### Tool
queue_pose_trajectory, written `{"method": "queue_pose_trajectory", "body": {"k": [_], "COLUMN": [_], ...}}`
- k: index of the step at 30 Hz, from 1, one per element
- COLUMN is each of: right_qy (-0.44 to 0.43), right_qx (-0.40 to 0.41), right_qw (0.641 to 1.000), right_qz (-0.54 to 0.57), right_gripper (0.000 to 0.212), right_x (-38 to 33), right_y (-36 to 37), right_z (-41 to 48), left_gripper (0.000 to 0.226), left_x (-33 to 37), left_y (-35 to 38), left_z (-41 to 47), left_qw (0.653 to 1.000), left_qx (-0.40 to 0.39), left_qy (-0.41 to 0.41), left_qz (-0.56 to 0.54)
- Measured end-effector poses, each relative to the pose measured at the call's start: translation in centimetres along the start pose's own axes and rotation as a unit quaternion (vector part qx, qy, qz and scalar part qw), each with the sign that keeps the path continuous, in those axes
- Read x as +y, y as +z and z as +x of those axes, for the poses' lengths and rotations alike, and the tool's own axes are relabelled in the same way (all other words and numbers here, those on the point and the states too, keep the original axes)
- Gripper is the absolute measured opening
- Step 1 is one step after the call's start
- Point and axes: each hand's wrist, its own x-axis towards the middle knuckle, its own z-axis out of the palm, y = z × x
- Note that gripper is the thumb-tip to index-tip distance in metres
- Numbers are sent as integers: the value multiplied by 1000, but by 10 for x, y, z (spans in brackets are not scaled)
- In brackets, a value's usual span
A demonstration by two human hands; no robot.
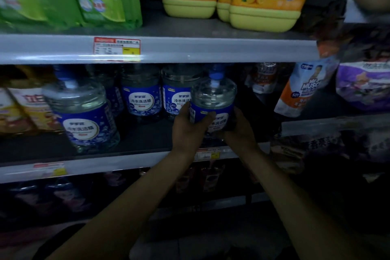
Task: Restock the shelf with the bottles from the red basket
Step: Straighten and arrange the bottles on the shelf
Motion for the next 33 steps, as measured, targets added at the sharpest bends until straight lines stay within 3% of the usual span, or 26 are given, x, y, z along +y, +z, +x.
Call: {"method": "queue_pose_trajectory", "body": {"k": [3, 10, 20, 26, 33], "right_qy": [-19, -54, -75, -66, -19], "right_qx": [-3, -8, -31, -51, -78], "right_qw": [1000, 998, 995, 996, 992], "right_qz": [-1, -14, -64, -44, -98], "right_gripper": [92, 90, 85, 81, 74], "right_x": [-5, -12, -26, -31, -31], "right_y": [17, 67, 111, 111, 80], "right_z": [-10, -22, -30, -37, -51], "left_gripper": [43, 59, 62, 63, 41], "left_x": [5, 12, 17, 19, 26], "left_y": [-20, -68, -114, -122, -108], "left_z": [-3, -7, -14, -26, -60], "left_qw": [1000, 998, 989, 982, 979], "left_qx": [9, 48, 116, 109, 57], "left_qy": [-16, -25, -25, -4, -9], "left_qz": [-6, 12, 91, 155, 196]}}
